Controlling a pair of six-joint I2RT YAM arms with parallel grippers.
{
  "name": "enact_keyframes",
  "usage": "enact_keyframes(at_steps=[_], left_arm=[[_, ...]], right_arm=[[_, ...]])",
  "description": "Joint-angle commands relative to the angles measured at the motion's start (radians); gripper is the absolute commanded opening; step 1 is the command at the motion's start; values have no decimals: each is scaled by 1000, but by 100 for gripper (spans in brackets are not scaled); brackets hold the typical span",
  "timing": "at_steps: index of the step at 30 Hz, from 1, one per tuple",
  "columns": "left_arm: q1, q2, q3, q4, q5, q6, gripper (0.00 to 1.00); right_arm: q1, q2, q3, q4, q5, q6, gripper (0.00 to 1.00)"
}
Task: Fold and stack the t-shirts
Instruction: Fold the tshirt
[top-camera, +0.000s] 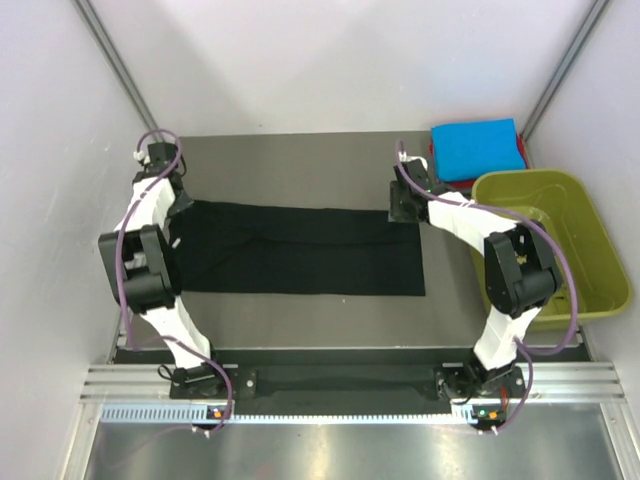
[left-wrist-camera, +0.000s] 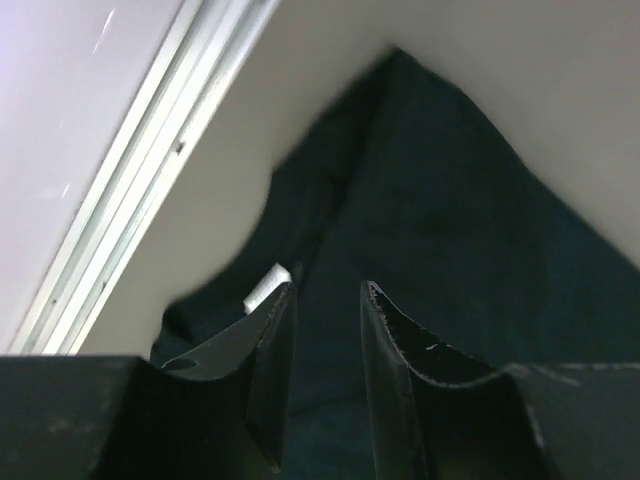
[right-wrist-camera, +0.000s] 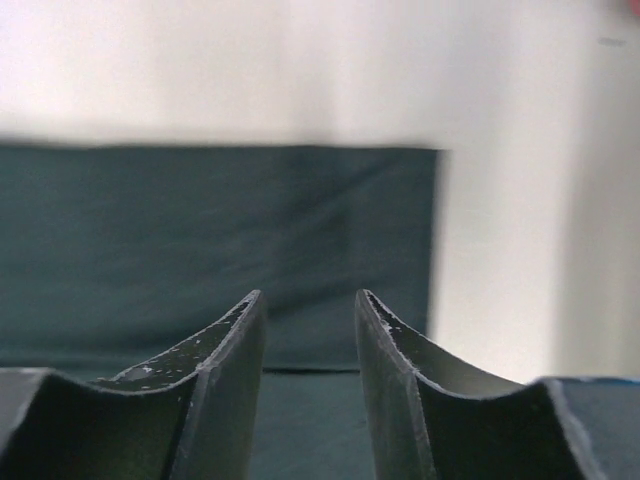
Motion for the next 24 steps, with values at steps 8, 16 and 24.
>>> enact_keyframes(at_steps=[8, 16, 24], left_arm=[[-47, -189, -219, 32, 216, 57, 37], [-65, -141, -276, 94, 557, 60, 34], [-106, -89, -320, 112, 568, 43, 33]], right_arm=[[172, -17, 83, 116, -282, -66, 47], [266, 17, 156, 112, -296, -60, 47], [271, 39, 148, 88, -271, -65, 47]])
